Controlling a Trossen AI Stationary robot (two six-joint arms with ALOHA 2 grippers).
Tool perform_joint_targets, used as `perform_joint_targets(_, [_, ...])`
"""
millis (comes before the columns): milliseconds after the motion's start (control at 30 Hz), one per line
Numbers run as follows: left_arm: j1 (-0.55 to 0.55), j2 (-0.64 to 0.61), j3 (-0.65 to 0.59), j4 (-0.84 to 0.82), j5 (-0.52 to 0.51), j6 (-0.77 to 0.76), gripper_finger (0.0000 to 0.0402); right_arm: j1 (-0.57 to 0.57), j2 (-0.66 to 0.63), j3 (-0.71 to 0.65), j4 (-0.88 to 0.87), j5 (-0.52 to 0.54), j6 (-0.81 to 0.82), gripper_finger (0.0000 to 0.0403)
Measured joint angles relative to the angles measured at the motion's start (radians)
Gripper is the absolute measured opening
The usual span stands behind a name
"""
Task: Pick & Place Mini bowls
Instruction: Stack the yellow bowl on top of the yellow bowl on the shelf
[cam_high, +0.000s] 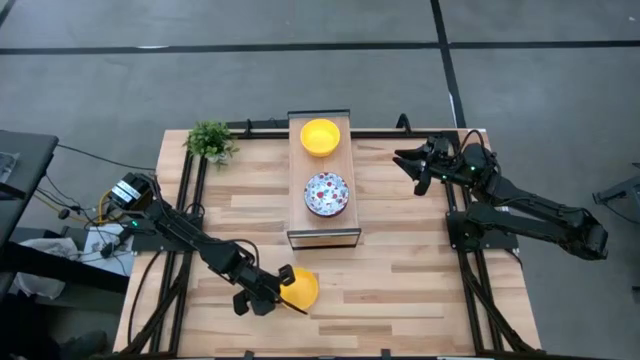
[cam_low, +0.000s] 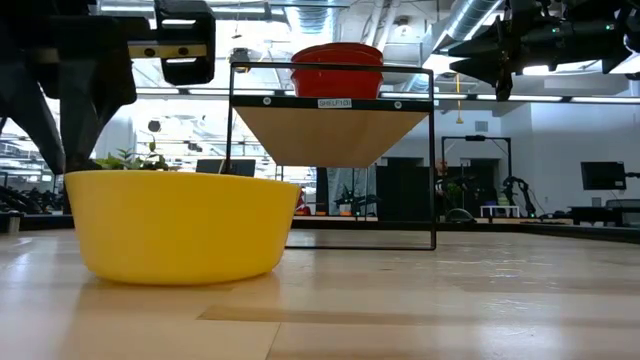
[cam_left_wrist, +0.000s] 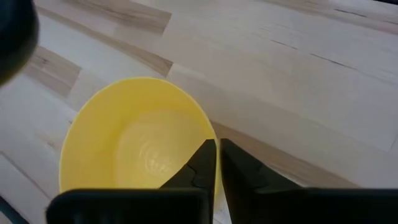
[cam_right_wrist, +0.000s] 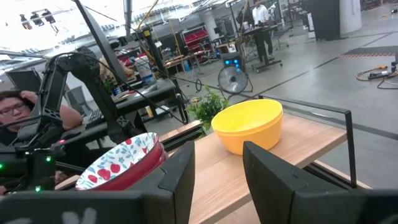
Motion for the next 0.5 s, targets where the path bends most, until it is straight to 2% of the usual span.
perform_joint_targets(400, [0.033,0.0,0.0,0.006,0.002,-0.054,0.0055,0.0,0.0,0.0,0.0,0.0,0.0,0.0124])
perform_joint_targets(500, [0.049,0.002,0.0,0.006,0.036,-0.054,0.0058,0.0,0.0,0.0,0.0,0.0,0.0,0.0124])
